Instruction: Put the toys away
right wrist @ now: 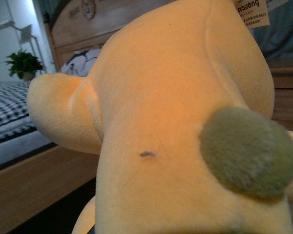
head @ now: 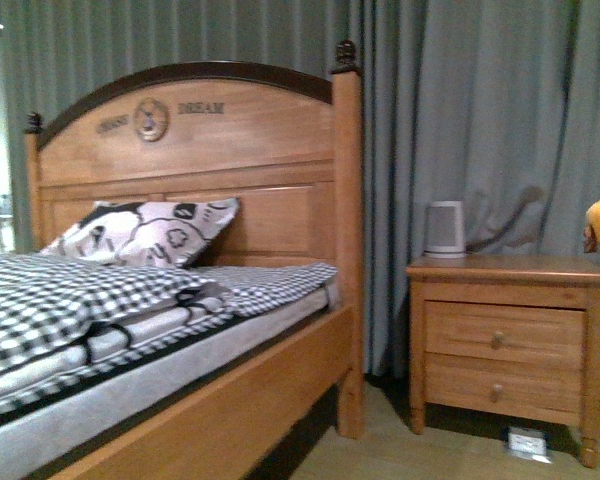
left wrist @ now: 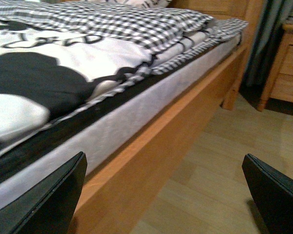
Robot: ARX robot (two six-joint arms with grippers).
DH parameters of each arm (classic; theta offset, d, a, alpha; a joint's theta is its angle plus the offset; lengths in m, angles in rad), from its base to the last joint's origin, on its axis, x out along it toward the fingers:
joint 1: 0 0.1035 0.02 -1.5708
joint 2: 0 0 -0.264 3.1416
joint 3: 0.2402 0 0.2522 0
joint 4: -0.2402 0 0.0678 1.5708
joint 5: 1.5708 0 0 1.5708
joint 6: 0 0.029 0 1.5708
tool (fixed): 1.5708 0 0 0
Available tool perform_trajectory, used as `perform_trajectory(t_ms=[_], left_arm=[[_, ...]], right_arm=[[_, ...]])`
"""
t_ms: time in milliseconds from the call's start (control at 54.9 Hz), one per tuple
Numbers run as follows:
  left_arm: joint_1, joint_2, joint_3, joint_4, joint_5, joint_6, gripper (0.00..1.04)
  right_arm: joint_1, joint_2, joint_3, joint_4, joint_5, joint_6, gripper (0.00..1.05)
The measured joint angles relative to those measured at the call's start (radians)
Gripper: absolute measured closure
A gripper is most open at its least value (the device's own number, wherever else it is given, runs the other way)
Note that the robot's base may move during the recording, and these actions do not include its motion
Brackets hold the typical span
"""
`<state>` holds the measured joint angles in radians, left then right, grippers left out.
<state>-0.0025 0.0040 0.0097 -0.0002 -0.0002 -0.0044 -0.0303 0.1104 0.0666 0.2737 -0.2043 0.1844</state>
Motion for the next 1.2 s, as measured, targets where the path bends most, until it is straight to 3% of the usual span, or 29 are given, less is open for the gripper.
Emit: perform_trajectory(t_ms=[1202], left_arm=[[0.000, 0.000, 0.000, 0.000, 0.000, 0.000, 0.06]], right_arm=[[-0.001, -0.001, -0.003, 0.000, -0.005, 0.001, 0.84]])
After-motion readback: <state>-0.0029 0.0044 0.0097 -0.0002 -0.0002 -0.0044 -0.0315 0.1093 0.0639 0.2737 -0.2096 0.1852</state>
